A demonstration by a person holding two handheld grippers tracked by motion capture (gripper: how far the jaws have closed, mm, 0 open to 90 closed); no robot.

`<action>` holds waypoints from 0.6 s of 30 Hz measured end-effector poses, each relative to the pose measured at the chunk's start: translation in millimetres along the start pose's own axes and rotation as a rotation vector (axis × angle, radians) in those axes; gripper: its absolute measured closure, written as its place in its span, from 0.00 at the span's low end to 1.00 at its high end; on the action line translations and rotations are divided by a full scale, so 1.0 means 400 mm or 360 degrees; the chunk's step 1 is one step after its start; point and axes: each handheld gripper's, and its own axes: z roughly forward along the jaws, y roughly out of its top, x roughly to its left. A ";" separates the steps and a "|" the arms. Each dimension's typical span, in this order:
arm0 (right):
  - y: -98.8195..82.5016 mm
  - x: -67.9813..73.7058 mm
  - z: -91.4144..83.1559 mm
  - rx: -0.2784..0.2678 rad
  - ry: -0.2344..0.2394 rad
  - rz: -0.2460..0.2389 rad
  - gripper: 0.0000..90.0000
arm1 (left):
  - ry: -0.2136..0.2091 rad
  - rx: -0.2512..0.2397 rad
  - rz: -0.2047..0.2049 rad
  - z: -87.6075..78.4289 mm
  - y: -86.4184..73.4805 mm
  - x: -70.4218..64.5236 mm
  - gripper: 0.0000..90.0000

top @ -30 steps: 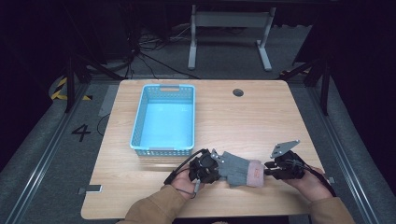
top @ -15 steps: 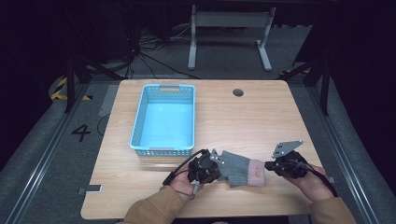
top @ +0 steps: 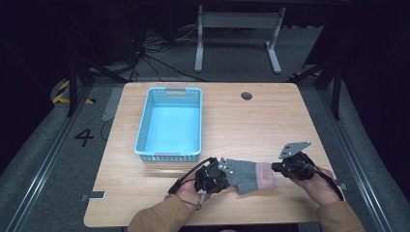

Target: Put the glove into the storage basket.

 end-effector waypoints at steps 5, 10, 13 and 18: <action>-0.004 -0.005 0.017 0.0032 0.0004 0.0007 0.97 | 0.0005 0.0021 0.0004 0.010 0.000 0.001 0.98; -0.011 -0.014 0.020 0.0031 -0.0019 0.0040 0.81 | -0.0018 -0.0007 0.0000 0.010 -0.003 0.005 0.87; -0.017 -0.021 0.011 0.0010 -0.0028 0.0054 0.80 | -0.0023 -0.0030 -0.0007 0.003 -0.005 0.006 0.80; -0.021 -0.026 -0.006 -0.0032 -0.0030 0.0089 0.78 | -0.0033 -0.0074 -0.0016 -0.014 -0.008 0.005 0.75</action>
